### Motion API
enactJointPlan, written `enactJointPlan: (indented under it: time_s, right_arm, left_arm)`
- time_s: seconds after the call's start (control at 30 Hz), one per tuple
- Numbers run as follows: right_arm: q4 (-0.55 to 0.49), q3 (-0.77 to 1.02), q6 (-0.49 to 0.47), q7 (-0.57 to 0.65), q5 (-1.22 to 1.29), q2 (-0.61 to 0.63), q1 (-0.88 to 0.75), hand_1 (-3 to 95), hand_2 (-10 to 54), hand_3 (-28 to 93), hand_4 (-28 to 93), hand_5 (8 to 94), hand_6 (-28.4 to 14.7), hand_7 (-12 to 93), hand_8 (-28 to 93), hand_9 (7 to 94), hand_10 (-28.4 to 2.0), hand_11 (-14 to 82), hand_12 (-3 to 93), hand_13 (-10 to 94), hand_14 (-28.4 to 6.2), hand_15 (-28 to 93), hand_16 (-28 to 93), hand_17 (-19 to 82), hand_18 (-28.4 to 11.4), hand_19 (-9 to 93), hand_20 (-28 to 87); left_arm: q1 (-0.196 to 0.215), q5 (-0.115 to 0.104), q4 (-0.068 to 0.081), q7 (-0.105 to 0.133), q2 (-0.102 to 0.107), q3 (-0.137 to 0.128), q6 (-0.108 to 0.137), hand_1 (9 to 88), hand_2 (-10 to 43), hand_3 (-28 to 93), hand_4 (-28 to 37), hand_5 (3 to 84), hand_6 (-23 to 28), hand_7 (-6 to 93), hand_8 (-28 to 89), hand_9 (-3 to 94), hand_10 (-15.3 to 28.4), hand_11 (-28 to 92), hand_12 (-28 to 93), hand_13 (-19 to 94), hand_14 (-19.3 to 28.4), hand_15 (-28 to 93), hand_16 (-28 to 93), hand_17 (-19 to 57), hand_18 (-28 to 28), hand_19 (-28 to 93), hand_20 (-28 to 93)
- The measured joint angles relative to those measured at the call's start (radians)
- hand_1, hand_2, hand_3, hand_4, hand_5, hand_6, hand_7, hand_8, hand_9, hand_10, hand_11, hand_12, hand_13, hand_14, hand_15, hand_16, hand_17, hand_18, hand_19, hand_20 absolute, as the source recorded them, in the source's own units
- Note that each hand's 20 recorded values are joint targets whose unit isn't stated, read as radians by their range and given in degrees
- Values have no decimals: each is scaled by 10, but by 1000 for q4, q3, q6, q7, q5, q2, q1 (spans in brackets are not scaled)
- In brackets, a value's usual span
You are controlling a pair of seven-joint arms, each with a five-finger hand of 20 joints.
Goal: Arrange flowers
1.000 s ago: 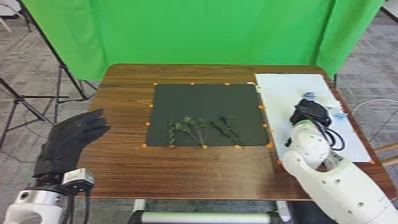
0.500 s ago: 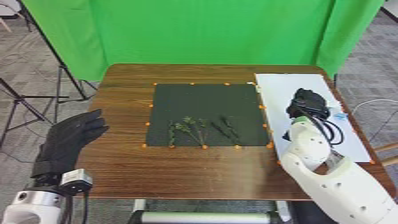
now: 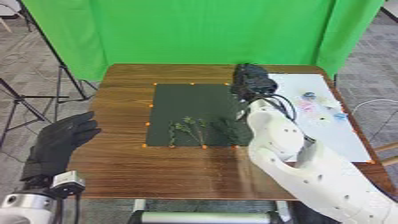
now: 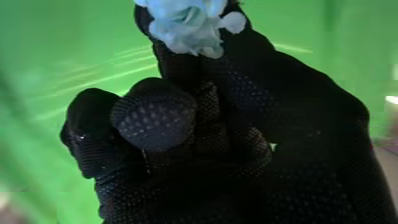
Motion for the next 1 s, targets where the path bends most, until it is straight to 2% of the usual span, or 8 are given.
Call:
enactJointPlan:
  time_s: [0.23,0.33,0.4,0.5,0.6,0.67,0.8,1.0]
  right_arm:
    - [37,-95,-26,-119,-7,-158,67,593,-95,794,-283,791,-41,287,133,880,-84,221,406,821,-51,715,257,587,-164,932,434]
    - [76,-100,-43,-155,-6,-233,64,591,-95,795,-283,789,-39,293,128,880,-83,221,407,820,-50,714,259,585,-164,932,433]
    - [105,-101,-47,-166,-5,-281,56,589,-95,795,-283,787,-37,295,125,880,-81,220,405,821,-48,714,259,584,-163,932,433]
    - [147,-110,-48,-169,0,-343,42,587,-95,795,-283,783,-33,301,118,879,-75,220,404,821,-47,713,259,582,-161,932,432]
    - [173,-117,-45,-163,35,-390,26,583,-95,793,-283,780,-29,309,110,879,-72,220,402,822,-46,714,259,581,-161,932,431]
    - [186,-118,-41,-156,74,-414,16,581,-95,793,-283,778,-27,313,105,879,-69,220,399,822,-46,715,258,580,-161,932,430]
    - [213,-118,-31,-138,95,-449,-1,580,-95,790,-283,775,-24,318,95,881,-66,220,397,822,-46,717,259,578,-160,932,432]
    - [262,-101,-20,-74,114,-479,-21,571,-95,783,-283,767,-22,324,85,877,-66,214,395,814,-50,721,261,568,-160,932,433]
  left_arm:
    - [40,-12,-1,-4,-19,-34,1,276,45,833,-199,437,125,201,-113,379,212,371,90,255,272,640,-142,-98,225,607,75]
    - [42,-13,1,-4,-26,-35,1,277,45,832,-200,437,125,202,-113,379,211,372,90,255,272,640,-142,-98,225,607,75]
    - [31,-12,7,-8,-27,-24,-1,277,46,832,-201,437,125,202,-113,379,212,372,90,255,272,640,-142,-98,225,607,75]
    - [-17,-10,24,-19,-26,16,-3,277,46,831,-202,436,124,203,-113,379,212,373,90,255,271,640,-142,-98,225,607,75]
    - [-87,-8,44,-32,-20,64,-8,276,46,831,-201,436,124,203,-113,379,212,372,90,255,271,640,-142,-98,225,607,75]
    - [-128,-5,53,-42,-14,85,-12,276,46,831,-201,436,124,202,-113,379,212,372,90,255,271,640,-142,-98,225,607,75]
    - [-184,3,56,-59,-3,97,-21,275,46,830,-201,436,125,202,-113,379,212,373,90,255,272,640,-142,-98,225,607,75]
    - [-232,16,57,-75,2,113,-30,275,46,829,-201,436,125,201,-113,380,212,372,90,255,271,640,-142,-98,225,607,75]
